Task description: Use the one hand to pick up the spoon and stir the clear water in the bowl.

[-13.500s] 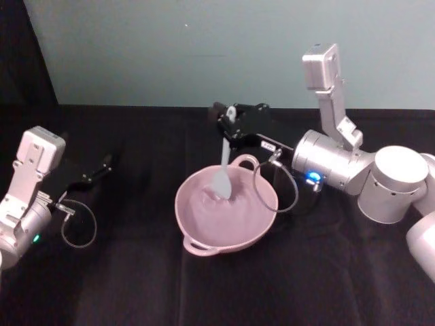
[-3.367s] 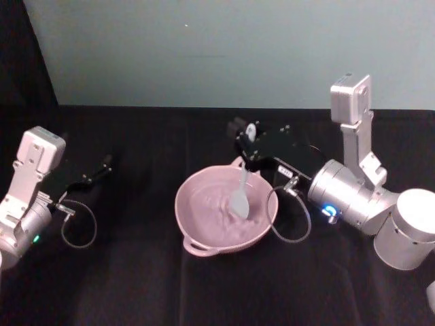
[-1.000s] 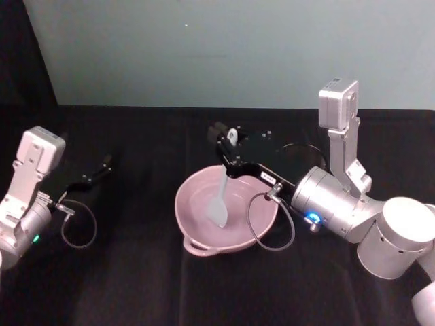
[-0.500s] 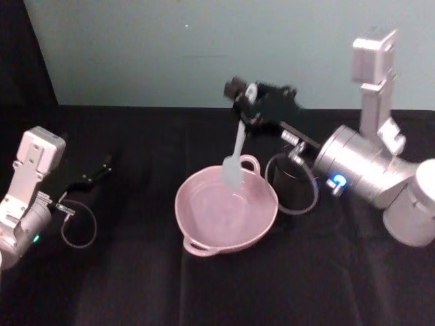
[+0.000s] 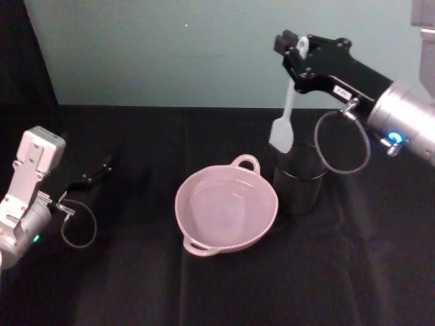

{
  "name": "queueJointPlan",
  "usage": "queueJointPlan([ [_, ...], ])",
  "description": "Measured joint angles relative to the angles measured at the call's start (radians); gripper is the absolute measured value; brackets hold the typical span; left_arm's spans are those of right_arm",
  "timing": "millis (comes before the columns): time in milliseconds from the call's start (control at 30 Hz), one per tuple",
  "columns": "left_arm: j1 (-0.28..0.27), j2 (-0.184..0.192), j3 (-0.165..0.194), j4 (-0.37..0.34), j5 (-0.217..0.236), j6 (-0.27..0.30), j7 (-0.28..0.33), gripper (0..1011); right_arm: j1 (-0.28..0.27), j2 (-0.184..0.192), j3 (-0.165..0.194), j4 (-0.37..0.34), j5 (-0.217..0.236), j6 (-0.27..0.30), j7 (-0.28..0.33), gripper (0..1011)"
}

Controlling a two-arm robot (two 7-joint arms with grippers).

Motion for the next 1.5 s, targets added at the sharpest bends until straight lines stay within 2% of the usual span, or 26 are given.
queueJointPlan([
  [200, 0.0, 0.0, 0.0, 0.0, 0.0, 0.0, 0.0, 1011, -0.001, 0.032, 0.017, 0.021, -0.001, 0.008, -0.006, 105],
  [333, 0.0, 0.0, 0.0, 0.0, 0.0, 0.0, 0.0, 1011, -0.009, 0.037, 0.027, 0.05, 0.0, -0.005, -0.007, 105],
  [733, 0.0, 0.0, 0.0, 0.0, 0.0, 0.0, 0.0, 1011, -0.026, -0.007, 0.035, 0.176, 0.038, -0.046, -0.003, 105],
  [1033, 0.0, 0.0, 0.0, 0.0, 0.0, 0.0, 0.0, 1011, -0.046, -0.053, 0.053, 0.255, 0.126, -0.055, 0.007, 105],
  [1200, 0.0, 0.0, 0.0, 0.0, 0.0, 0.0, 0.0, 1011, -0.055, -0.069, 0.065, 0.297, 0.18, -0.058, 0.011, 105],
  [1233, 0.0, 0.0, 0.0, 0.0, 0.0, 0.0, 0.0, 1011, -0.055, -0.069, 0.065, 0.297, 0.18, -0.058, 0.011, 105],
  [1500, 0.0, 0.0, 0.0, 0.0, 0.0, 0.0, 0.0, 1011, -0.063, -0.088, 0.09, 0.351, 0.277, -0.061, 0.018, 105],
])
